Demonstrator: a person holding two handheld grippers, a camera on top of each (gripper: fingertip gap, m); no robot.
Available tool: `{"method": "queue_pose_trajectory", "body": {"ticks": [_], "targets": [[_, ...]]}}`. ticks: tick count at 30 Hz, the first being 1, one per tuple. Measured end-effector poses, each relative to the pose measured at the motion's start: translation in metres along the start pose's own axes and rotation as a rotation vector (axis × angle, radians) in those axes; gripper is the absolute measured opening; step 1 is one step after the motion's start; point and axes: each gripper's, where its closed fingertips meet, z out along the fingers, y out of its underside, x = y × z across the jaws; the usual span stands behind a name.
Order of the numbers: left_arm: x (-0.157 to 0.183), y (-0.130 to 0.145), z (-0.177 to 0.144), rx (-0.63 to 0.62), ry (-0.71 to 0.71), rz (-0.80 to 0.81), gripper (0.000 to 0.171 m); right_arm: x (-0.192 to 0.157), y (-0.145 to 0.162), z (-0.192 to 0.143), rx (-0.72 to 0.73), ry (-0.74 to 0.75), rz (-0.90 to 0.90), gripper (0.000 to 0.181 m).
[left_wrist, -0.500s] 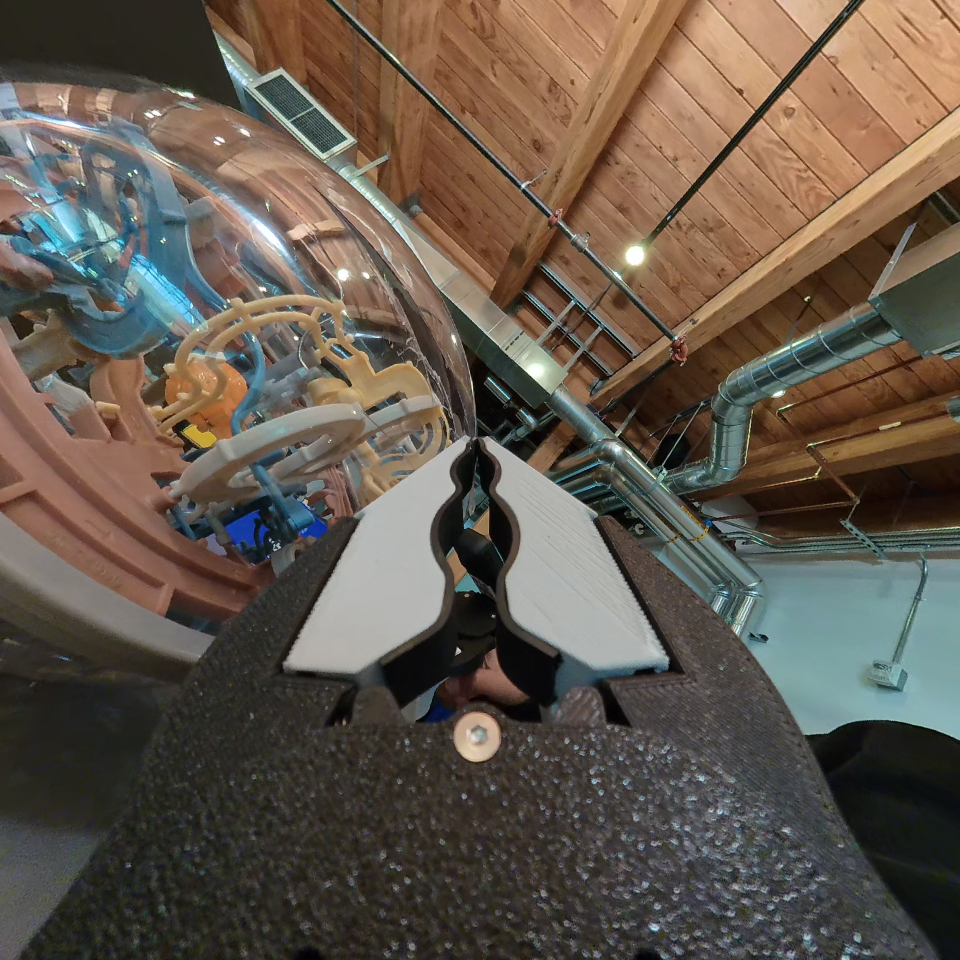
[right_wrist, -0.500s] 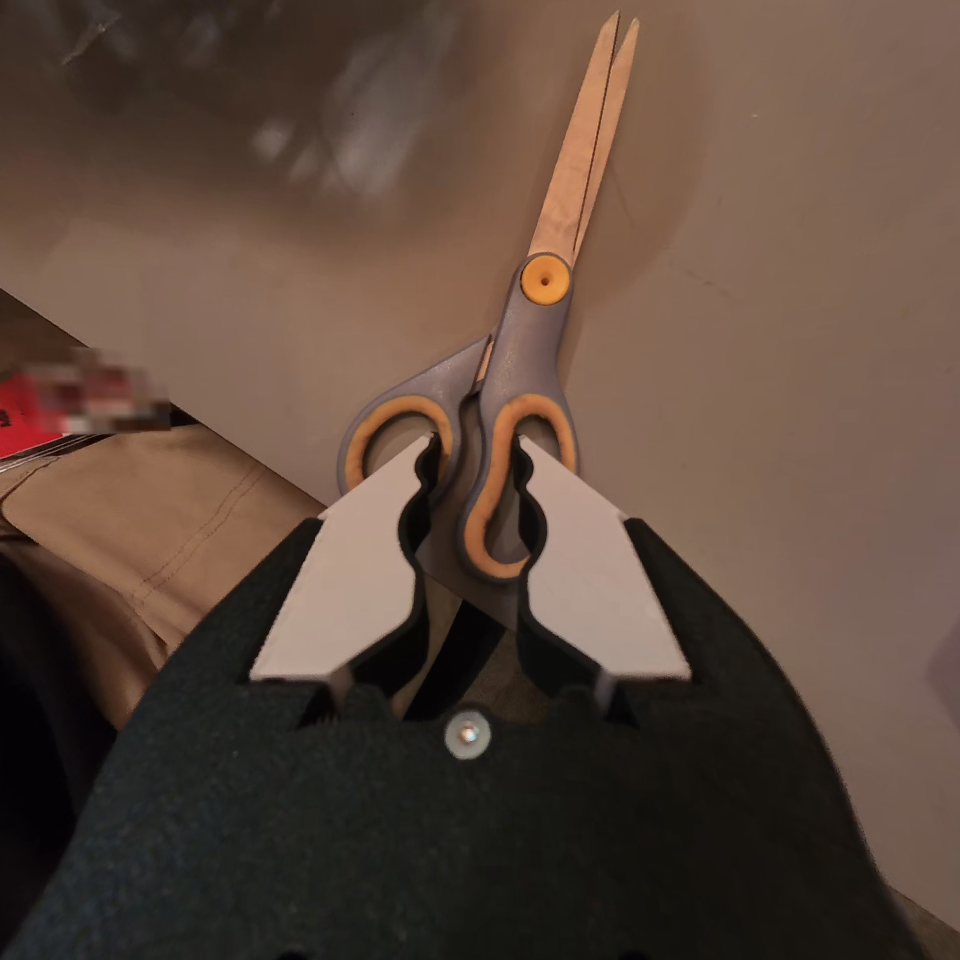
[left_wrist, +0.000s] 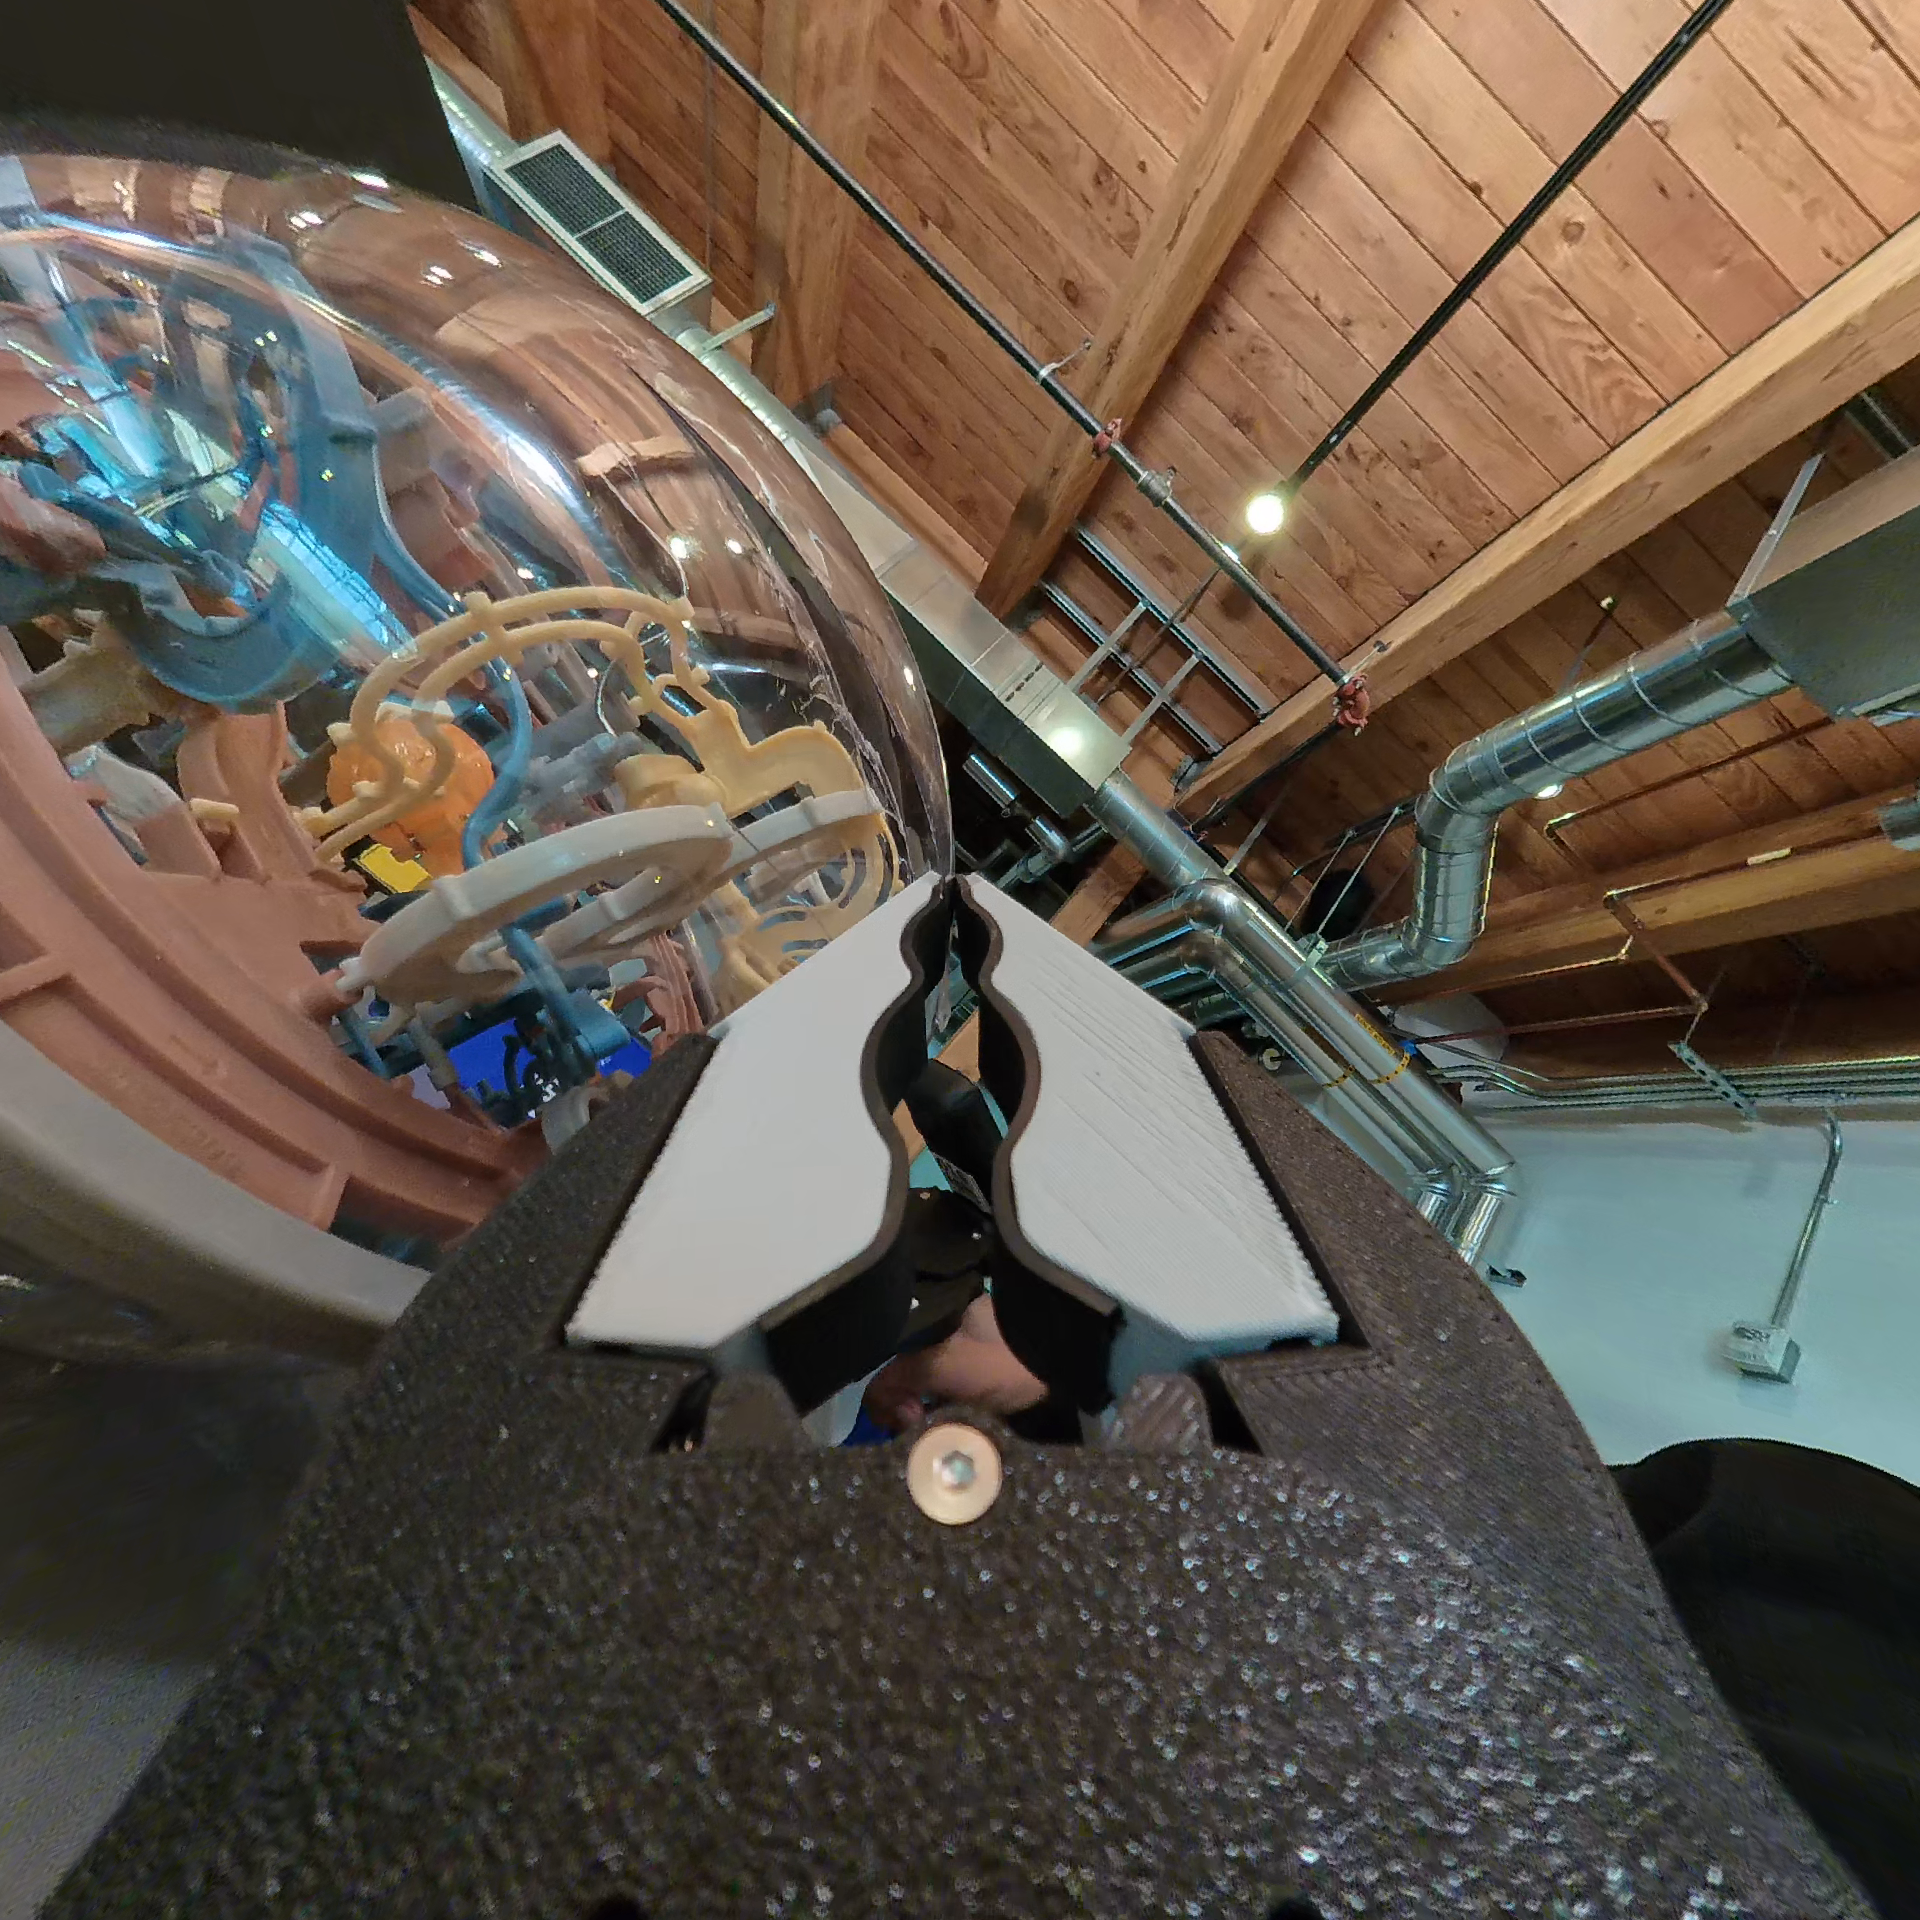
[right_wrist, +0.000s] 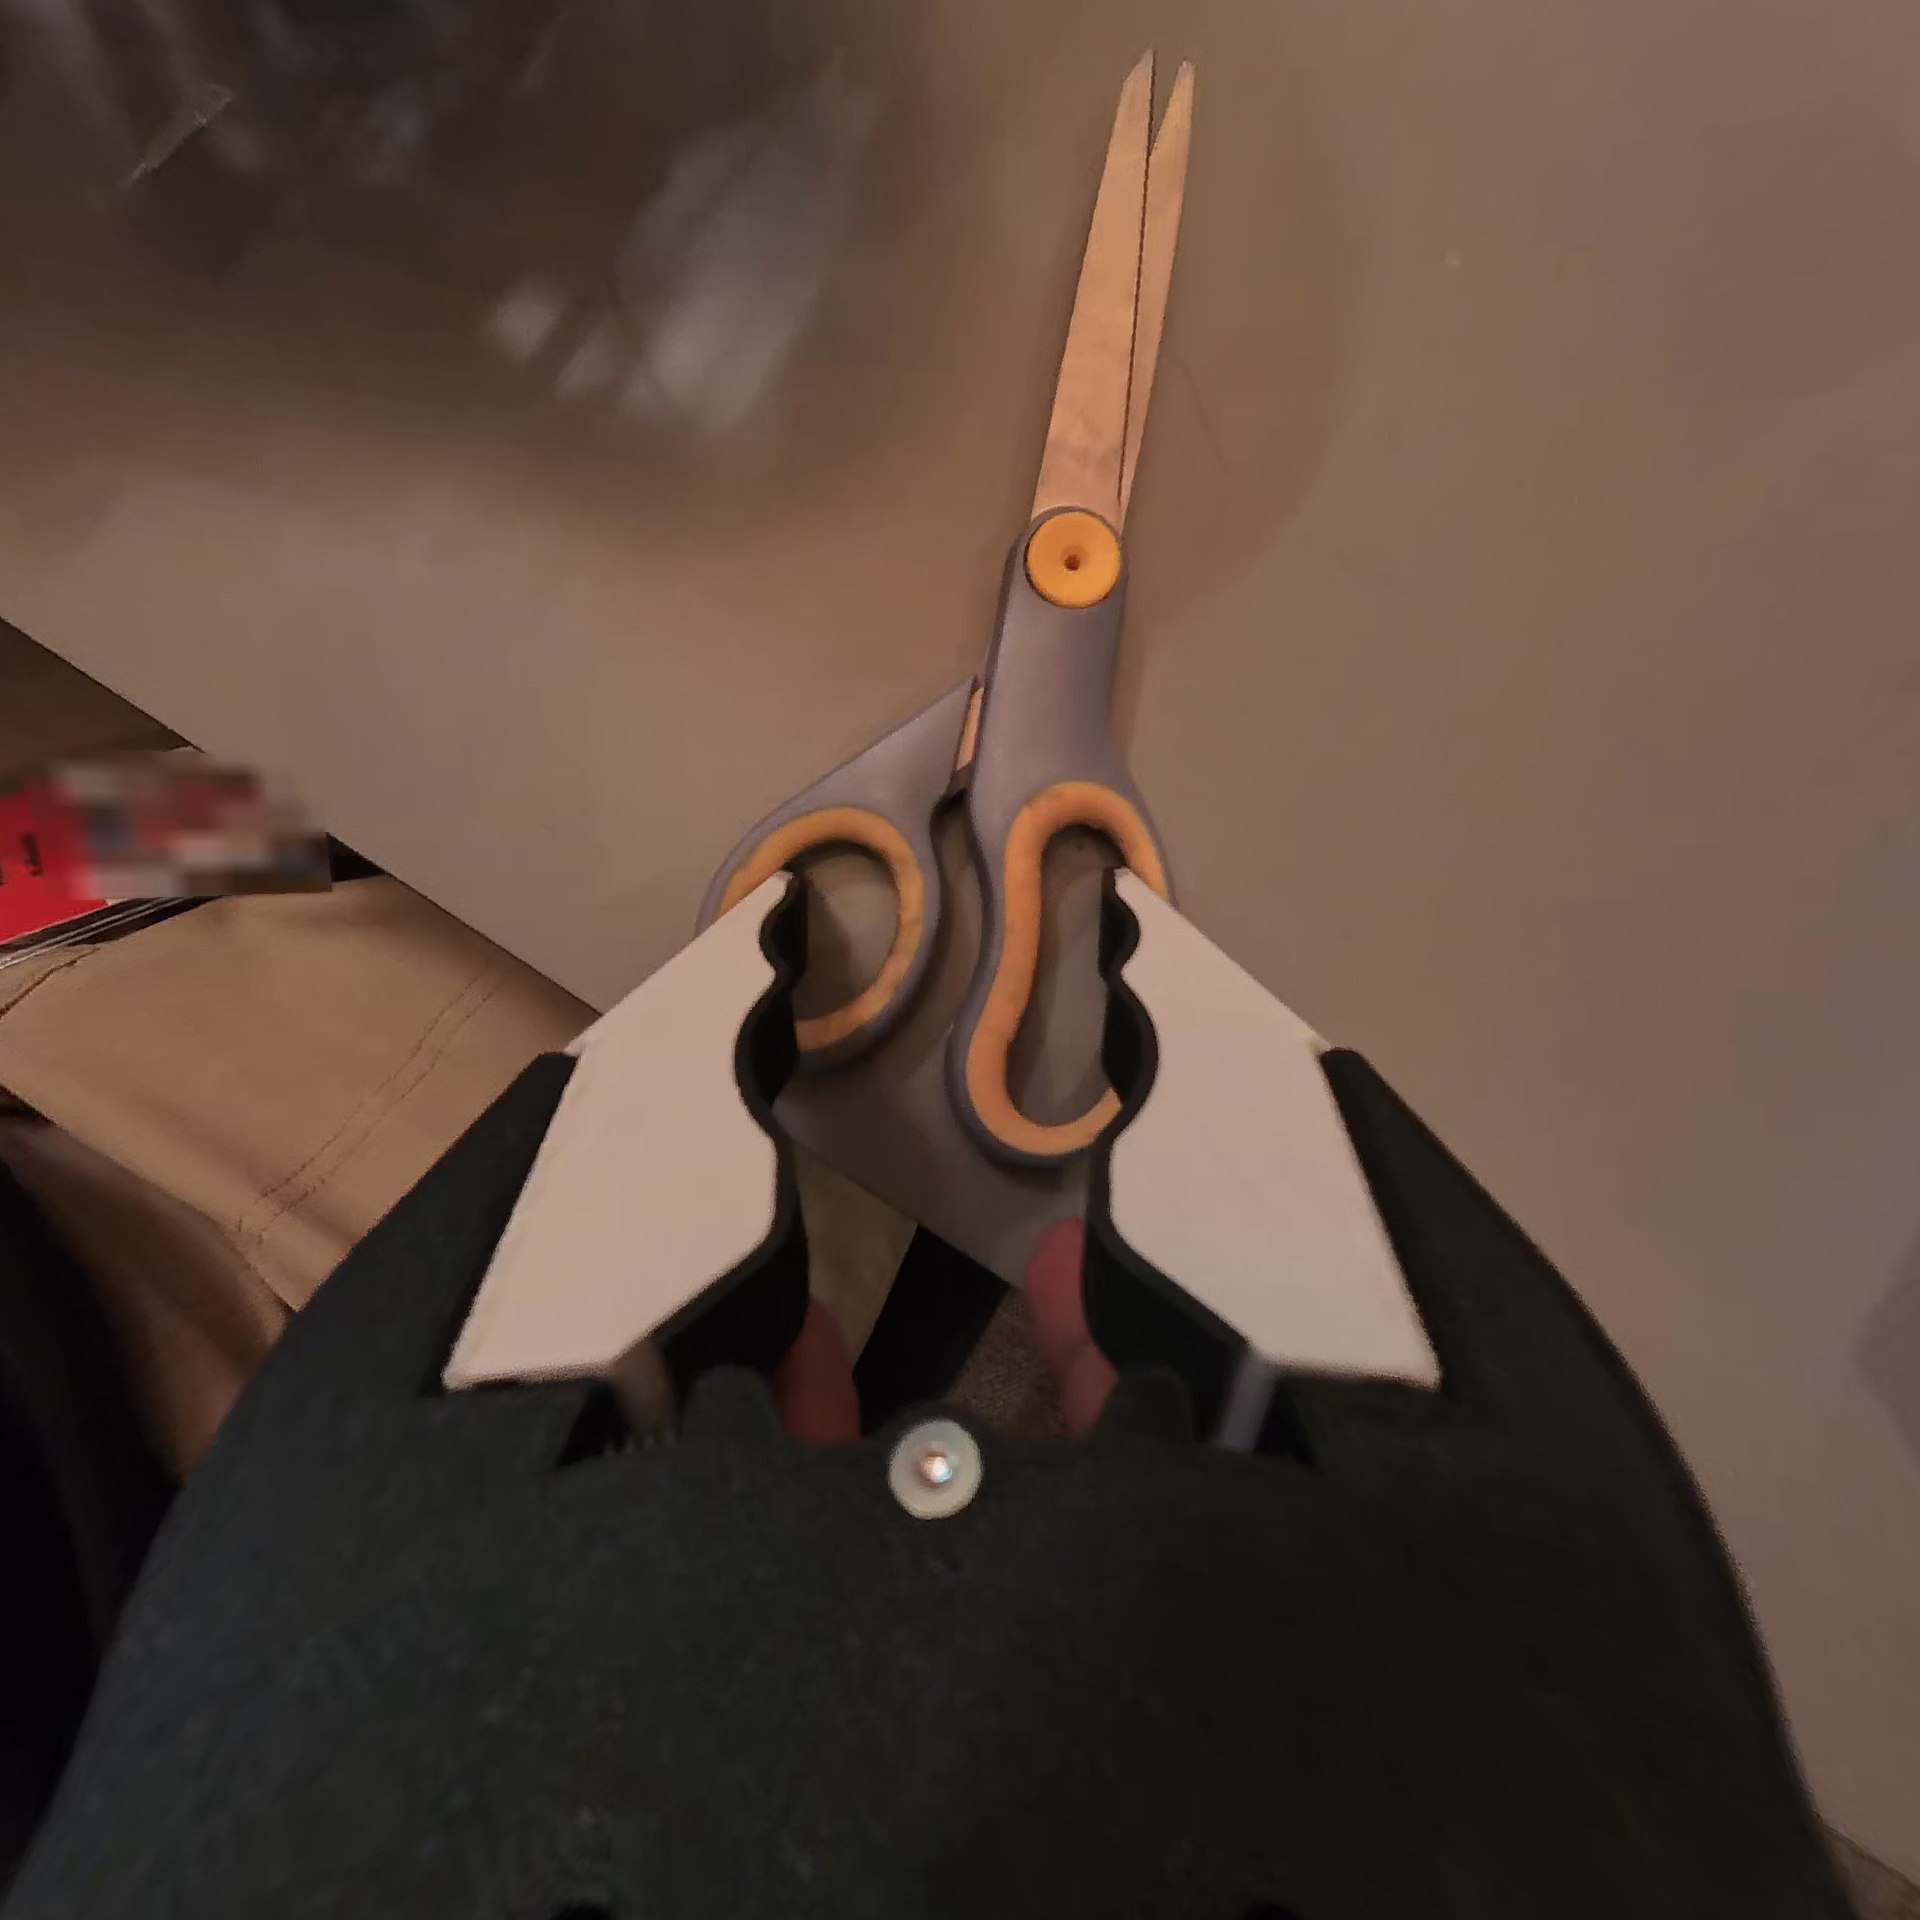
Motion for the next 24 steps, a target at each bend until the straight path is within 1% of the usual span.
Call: {"method": "queue_pose_trajectory", "body": {"ticks": [2,3,4,5,6,7,9,13,17,24], "targets": [[0.000,0.000,0.001,0.000,0.000,-0.001,0.000,0.000,0.000,0.000,-0.004,-0.003,-0.006,0.056],[-0.001,-0.001,0.001,0.000,0.000,-0.002,0.000,0.000,0.000,0.001,-0.005,-0.006,-0.009,0.060],[-0.001,-0.001,0.001,0.000,0.000,-0.002,0.000,0.001,-0.001,0.001,-0.005,-0.003,-0.010,0.071],[-0.002,-0.001,0.000,-0.001,0.000,-0.002,0.000,0.003,0.000,0.003,-0.013,0.009,-0.008,0.099],[-0.002,-0.001,0.000,-0.001,0.001,-0.002,0.000,0.005,0.005,0.006,-0.049,0.007,-0.004,0.134],[-0.002,0.000,-0.001,0.001,0.000,-0.001,0.000,0.001,0.011,0.009,-0.090,-0.037,-0.003,0.146],[-0.001,-0.002,0.000,-0.002,0.001,-0.002,0.000,-0.006,0.015,0.010,-0.115,-0.080,-0.046,0.157],[-0.001,-0.001,-0.001,-0.001,0.002,-0.002,0.000,-0.005,0.022,0.015,-0.160,-0.005,-0.121,0.156],[-0.001,-0.001,-0.002,-0.002,0.003,-0.004,0.000,-0.004,0.025,0.017,-0.179,0.017,-0.159,0.156],[-0.002,-0.001,-0.002,-0.001,0.003,-0.004,0.000,0.000,0.039,0.019,-0.278,0.073,-0.301,0.157]]}}
